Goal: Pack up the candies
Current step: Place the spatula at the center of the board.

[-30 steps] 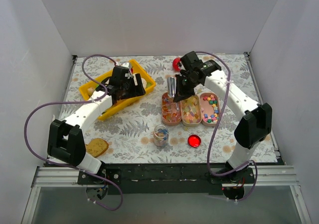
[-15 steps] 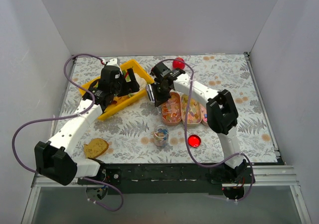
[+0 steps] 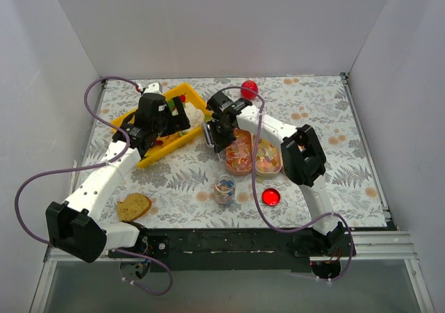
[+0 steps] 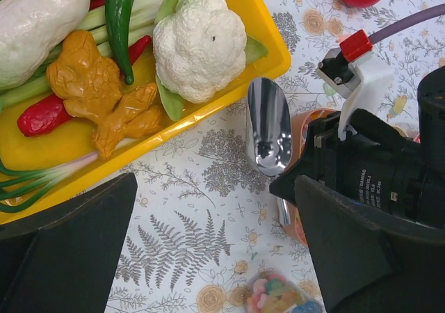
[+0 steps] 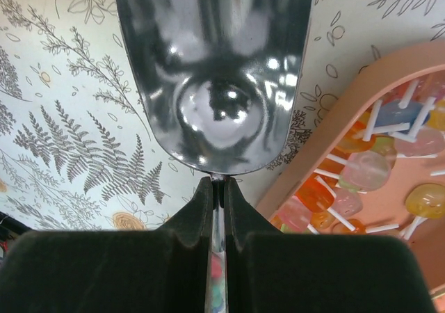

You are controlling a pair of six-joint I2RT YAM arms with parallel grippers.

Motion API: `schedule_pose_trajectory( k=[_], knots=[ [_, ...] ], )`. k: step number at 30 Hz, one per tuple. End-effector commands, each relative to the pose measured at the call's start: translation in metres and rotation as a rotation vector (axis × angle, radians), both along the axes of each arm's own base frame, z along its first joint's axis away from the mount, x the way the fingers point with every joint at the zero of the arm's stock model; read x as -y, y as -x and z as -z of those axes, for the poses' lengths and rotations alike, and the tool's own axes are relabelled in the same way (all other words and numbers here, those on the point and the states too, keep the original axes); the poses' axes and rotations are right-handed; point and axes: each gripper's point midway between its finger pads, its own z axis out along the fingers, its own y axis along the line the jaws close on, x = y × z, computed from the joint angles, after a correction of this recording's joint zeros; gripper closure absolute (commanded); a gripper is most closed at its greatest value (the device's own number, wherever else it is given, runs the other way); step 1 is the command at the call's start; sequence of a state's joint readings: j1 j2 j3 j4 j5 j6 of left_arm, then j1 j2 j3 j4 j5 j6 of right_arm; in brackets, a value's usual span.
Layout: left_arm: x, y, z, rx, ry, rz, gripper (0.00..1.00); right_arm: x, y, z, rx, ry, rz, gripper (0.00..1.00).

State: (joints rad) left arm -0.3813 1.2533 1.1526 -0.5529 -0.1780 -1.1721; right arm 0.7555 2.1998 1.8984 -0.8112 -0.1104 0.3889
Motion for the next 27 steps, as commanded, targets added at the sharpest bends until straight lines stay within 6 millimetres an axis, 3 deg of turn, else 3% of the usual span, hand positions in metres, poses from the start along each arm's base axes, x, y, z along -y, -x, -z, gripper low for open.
schedule_pose_trajectory(
  k=[1,14,20,21,25,27],
  knots=[
    [-0.003,-0.002,0.003,-0.006,-0.01,-0.012,0.02,-0.005,0.004,-0.007,0.015,-0.018,-0.017,0.99],
    [-0.003,0.0,0.01,-0.019,-0.011,-0.007,0.02,0.018,0.03,0.018,-0.043,0.076,-0.02,0.99],
    [-0.002,-0.001,0.013,-0.029,-0.014,-0.004,0.02,0.018,0.027,0.015,-0.024,0.095,-0.021,0.99],
    [-0.002,-0.001,0.012,-0.028,-0.014,-0.004,0.02,0.015,0.023,0.008,-0.006,0.087,-0.017,0.97],
    [-0.002,-0.001,0.01,-0.022,-0.013,-0.003,0.02,0.013,0.015,-0.012,0.041,0.065,0.003,0.69],
    [-0.002,-0.001,0.009,-0.022,-0.013,-0.003,0.02,0.011,0.011,-0.027,0.071,0.037,0.012,0.61]
  ],
)
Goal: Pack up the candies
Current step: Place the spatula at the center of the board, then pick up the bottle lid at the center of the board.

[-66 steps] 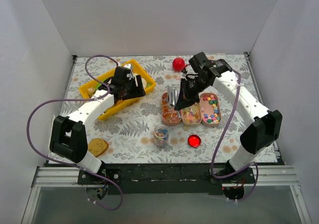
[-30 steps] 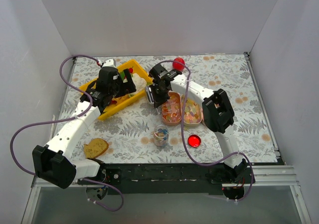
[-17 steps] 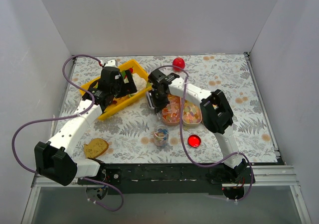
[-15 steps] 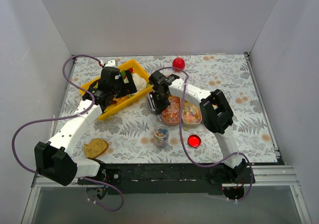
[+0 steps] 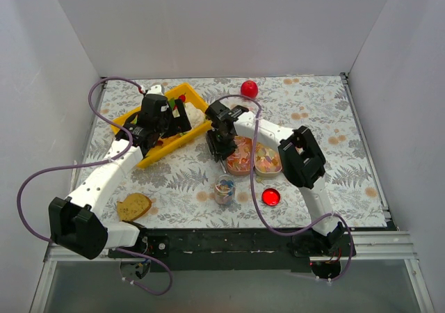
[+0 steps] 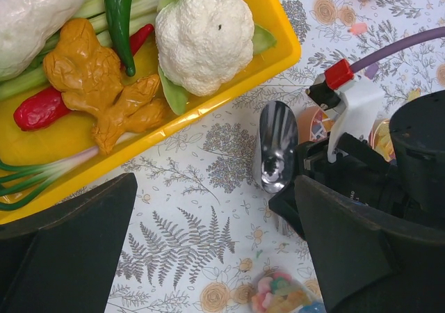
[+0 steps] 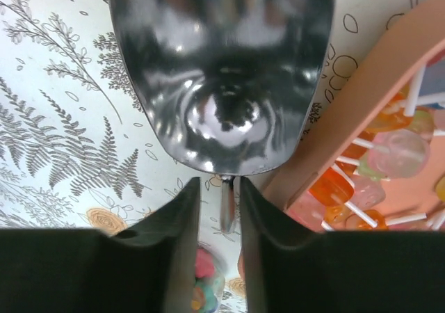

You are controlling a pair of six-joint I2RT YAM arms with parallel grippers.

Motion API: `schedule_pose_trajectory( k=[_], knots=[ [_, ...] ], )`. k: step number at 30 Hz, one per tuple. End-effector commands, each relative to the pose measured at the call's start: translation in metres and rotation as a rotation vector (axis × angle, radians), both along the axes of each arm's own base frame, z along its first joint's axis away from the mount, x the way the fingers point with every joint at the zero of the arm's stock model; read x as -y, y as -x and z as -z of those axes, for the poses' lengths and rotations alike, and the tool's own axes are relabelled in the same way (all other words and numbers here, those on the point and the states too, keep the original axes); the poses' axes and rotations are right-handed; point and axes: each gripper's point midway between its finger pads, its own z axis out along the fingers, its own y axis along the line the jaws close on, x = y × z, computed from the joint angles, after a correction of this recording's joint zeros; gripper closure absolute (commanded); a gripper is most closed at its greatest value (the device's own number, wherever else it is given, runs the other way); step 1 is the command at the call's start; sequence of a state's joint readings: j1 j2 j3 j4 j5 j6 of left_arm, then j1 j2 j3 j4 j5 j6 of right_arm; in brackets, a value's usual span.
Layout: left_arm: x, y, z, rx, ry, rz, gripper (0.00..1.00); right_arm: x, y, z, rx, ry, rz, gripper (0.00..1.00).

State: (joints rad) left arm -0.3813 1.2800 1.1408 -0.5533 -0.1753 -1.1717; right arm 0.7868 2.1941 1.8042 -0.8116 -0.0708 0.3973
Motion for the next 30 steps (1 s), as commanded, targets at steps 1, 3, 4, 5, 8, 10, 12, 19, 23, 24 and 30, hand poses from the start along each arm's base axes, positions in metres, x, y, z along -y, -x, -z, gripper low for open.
schedule_pose_trajectory(
  k=[1,3,4,5,8,10,12,19,23,24,30],
  knots=[
    [-0.002,-0.001,-0.007,0.017,0.002,-0.004,0.02,-0.002,-0.013,-0.059,0.12,-0.061,0.024,0.54],
    [-0.002,-0.001,-0.008,0.021,0.007,-0.002,0.02,-0.005,-0.014,-0.072,0.141,-0.094,0.028,0.49],
    [-0.002,-0.001,-0.008,0.021,0.007,-0.002,0.02,-0.007,-0.016,-0.078,0.151,-0.107,0.031,0.43],
    [-0.001,-0.001,-0.008,0.022,0.013,0.0,0.02,-0.007,-0.015,-0.085,0.158,-0.118,0.04,0.4],
    [0.001,-0.001,-0.01,0.025,0.019,0.004,0.02,-0.007,-0.016,-0.098,0.173,-0.142,0.053,0.27],
    [0.001,-0.001,-0.012,0.027,0.021,0.005,0.02,-0.009,-0.015,-0.106,0.175,-0.168,0.049,0.14],
    [0.002,0.0,-0.012,0.026,0.023,0.013,0.02,-0.012,-0.012,-0.118,0.182,-0.209,0.01,0.02],
    [0.016,0.004,-0.016,0.036,0.056,0.099,0.02,0.046,-0.019,-0.136,0.305,-0.055,0.145,0.02],
    [0.027,0.003,-0.024,0.065,0.095,0.151,0.02,0.096,0.006,-0.133,0.325,0.064,0.206,0.18],
    [0.028,0.003,-0.025,0.071,0.099,0.16,0.02,0.106,0.016,-0.126,0.307,0.091,0.203,0.25],
    [0.048,0.003,-0.042,0.162,0.157,0.28,0.02,0.155,0.088,-0.083,0.199,0.105,0.187,0.63]
  ],
)
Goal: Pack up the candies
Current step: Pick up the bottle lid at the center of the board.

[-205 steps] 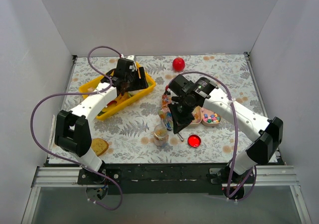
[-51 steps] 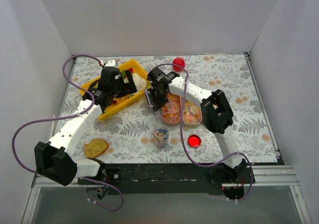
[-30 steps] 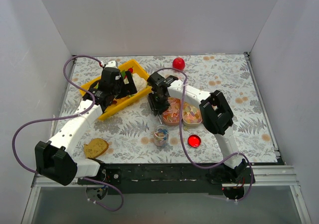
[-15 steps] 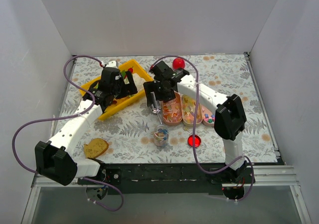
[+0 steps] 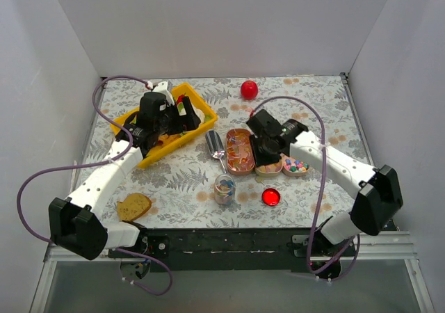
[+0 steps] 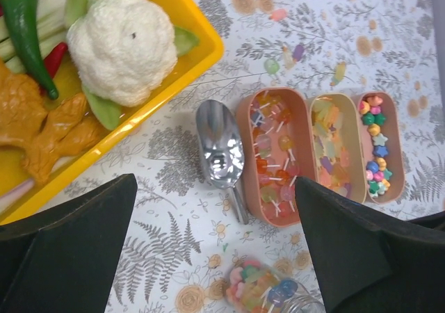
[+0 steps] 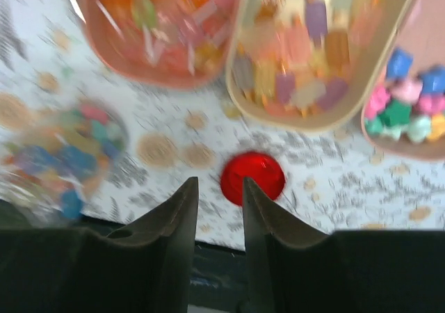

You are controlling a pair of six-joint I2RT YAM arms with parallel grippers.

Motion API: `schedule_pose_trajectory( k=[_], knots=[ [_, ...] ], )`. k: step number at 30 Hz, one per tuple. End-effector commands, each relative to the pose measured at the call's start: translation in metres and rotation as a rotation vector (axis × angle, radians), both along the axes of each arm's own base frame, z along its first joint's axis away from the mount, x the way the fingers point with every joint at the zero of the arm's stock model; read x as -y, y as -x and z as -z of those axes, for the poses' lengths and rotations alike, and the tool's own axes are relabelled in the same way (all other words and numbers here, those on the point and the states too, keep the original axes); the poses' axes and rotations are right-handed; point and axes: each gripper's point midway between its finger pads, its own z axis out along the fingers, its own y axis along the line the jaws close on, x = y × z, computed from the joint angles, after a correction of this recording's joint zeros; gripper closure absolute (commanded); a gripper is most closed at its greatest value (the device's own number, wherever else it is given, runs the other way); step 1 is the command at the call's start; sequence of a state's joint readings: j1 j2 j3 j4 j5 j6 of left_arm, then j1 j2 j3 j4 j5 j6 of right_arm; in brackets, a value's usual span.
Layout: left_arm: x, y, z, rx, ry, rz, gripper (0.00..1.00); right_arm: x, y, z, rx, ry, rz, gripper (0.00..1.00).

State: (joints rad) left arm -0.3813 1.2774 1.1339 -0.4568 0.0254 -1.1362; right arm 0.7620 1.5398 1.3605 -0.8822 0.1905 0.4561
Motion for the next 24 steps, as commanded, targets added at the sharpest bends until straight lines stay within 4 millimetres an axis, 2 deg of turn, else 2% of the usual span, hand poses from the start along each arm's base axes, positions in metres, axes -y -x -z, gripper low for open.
schedule_pose_trajectory(
  k=[1,2,4,5,7,9,14,24],
  knots=[
    [0.013,0.0,-0.032,0.135,0.065,0.09,0.02,0.032,0.046,0.021,-0.056,-0.011,0.004,0.64],
    [0.015,0.001,-0.035,0.144,0.077,0.096,0.02,0.039,0.059,0.035,-0.091,0.0,0.004,0.65],
    [0.019,-0.001,-0.042,0.165,0.101,0.108,0.02,0.041,0.071,0.041,-0.11,-0.03,-0.002,0.66],
    [0.022,0.001,-0.044,0.17,0.111,0.128,0.02,0.046,0.079,0.053,-0.14,-0.02,-0.009,0.66],
    [0.023,0.003,-0.047,0.181,0.119,0.136,0.02,0.045,0.085,0.06,-0.165,-0.03,-0.012,0.7],
    [0.021,0.002,-0.048,0.185,0.12,0.122,0.02,0.039,0.088,0.066,-0.179,-0.049,-0.033,0.75],
    [0.019,0.005,-0.054,0.213,0.139,0.111,0.02,0.028,0.089,0.081,-0.197,-0.051,-0.072,0.75],
    [0.017,0.012,-0.057,0.219,0.15,0.111,0.02,0.033,0.093,0.111,-0.242,0.009,-0.065,0.7]
  ],
)
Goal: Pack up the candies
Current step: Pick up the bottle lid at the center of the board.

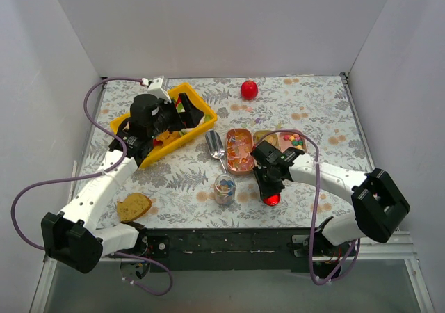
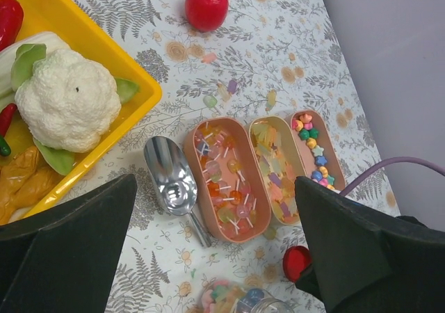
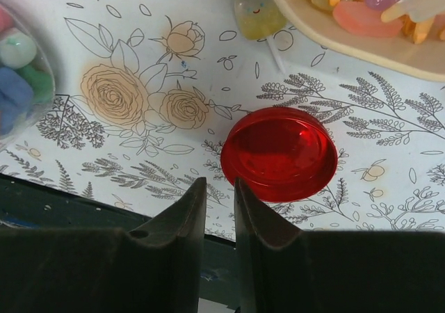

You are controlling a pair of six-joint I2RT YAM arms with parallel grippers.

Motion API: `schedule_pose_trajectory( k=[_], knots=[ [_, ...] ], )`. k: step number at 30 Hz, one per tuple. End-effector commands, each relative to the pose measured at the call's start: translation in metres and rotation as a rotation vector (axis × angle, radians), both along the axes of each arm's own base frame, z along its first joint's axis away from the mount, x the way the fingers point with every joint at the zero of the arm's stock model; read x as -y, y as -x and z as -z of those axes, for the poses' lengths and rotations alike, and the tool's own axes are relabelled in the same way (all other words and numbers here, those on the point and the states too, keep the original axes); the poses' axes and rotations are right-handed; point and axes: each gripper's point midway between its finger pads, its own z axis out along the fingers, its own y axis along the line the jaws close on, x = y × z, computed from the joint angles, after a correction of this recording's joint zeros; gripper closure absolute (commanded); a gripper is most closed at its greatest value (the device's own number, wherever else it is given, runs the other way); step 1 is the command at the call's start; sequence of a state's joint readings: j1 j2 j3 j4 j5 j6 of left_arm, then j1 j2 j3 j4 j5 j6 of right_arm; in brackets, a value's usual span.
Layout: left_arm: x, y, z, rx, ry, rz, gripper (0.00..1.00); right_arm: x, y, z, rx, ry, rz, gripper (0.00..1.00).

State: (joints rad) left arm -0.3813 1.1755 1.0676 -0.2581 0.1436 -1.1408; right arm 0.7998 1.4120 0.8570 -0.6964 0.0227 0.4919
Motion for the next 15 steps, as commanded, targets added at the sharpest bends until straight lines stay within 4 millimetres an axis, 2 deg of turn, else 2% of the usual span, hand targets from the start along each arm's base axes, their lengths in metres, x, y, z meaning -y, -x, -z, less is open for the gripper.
schedule_pose_trajectory(
  k=[1,11,13,14,15],
  knots=[
    [-0.002,0.007,-0.006,0.02,0.014,0.01,0.02,-0.003,-0.002,0.01,0.007,0.001,-0.003,0.71],
    [-0.003,0.008,-0.011,0.032,0.006,0.015,0.02,-0.004,0.001,0.03,-0.041,0.026,-0.022,0.73],
    [-0.004,0.008,-0.012,0.038,0.001,0.012,0.02,-0.005,0.001,0.03,-0.045,0.027,-0.021,0.92],
    [-0.004,0.008,-0.012,0.038,0.001,0.011,0.02,-0.005,0.001,0.029,-0.047,0.029,-0.019,0.99],
    [-0.004,0.009,-0.014,0.041,0.002,0.011,0.02,-0.009,-0.002,0.024,-0.034,0.014,-0.018,0.99]
  ],
)
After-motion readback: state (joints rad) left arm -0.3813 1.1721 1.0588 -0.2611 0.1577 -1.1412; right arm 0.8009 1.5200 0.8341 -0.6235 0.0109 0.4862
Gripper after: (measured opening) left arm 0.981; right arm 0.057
